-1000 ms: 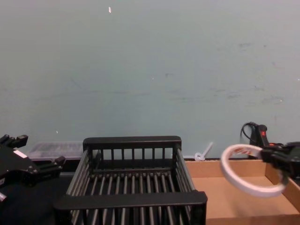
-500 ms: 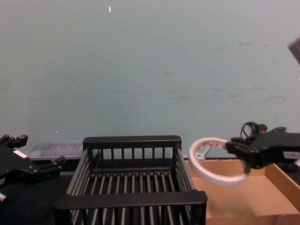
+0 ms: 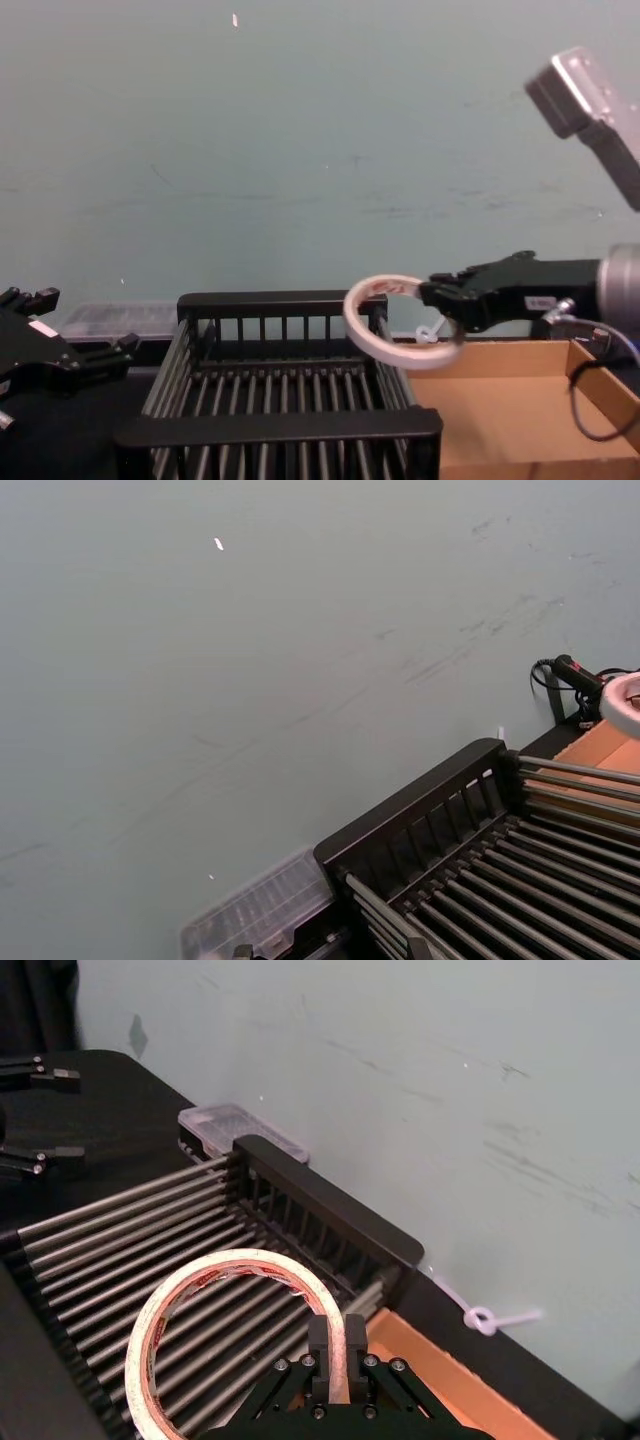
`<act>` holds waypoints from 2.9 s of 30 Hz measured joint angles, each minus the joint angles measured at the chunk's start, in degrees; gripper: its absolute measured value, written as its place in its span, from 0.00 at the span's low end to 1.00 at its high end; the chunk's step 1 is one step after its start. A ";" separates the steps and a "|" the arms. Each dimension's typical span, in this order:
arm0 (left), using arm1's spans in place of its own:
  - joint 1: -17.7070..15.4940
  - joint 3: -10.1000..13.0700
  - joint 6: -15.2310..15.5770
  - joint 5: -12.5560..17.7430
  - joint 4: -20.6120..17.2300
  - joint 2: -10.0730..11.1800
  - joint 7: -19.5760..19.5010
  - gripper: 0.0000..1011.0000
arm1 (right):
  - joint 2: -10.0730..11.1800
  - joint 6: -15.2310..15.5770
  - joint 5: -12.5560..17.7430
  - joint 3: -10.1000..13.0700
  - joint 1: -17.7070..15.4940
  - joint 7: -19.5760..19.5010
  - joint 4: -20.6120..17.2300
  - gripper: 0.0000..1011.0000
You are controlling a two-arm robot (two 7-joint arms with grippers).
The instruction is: Pick up the white tape and place it into the black box , Pick up the silver tape and place it into the brown box.
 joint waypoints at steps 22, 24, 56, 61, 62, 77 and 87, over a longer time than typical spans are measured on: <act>0.00 0.00 0.00 0.00 0.00 0.00 0.00 0.99 | -5.10 -2.72 -2.07 -3.82 5.50 1.70 7.52 0.10; 0.00 0.00 0.00 0.00 0.00 0.00 0.00 0.99 | -5.06 -2.72 -2.07 -3.81 5.50 1.71 7.52 0.10; 0.00 0.00 0.00 0.00 0.00 0.00 0.00 0.99 | -4.77 -2.49 -1.93 -3.61 5.27 1.65 7.20 0.68; 0.00 0.00 0.00 0.00 0.00 0.00 0.00 0.99 | -4.76 -2.48 -1.91 -3.61 5.26 1.65 7.18 0.86; 0.00 0.00 0.00 0.00 0.00 0.00 0.00 0.99 | -4.77 -2.48 -1.91 -3.61 5.26 1.65 7.18 0.87; 0.00 0.00 0.00 0.00 0.00 0.00 0.00 0.99 | -4.23 -1.26 -1.97 -3.08 4.85 1.02 5.52 0.99; 0.00 0.00 0.00 0.00 0.00 0.00 0.00 0.99 | -0.70 1.47 -0.41 -0.23 1.27 0.24 -1.61 0.99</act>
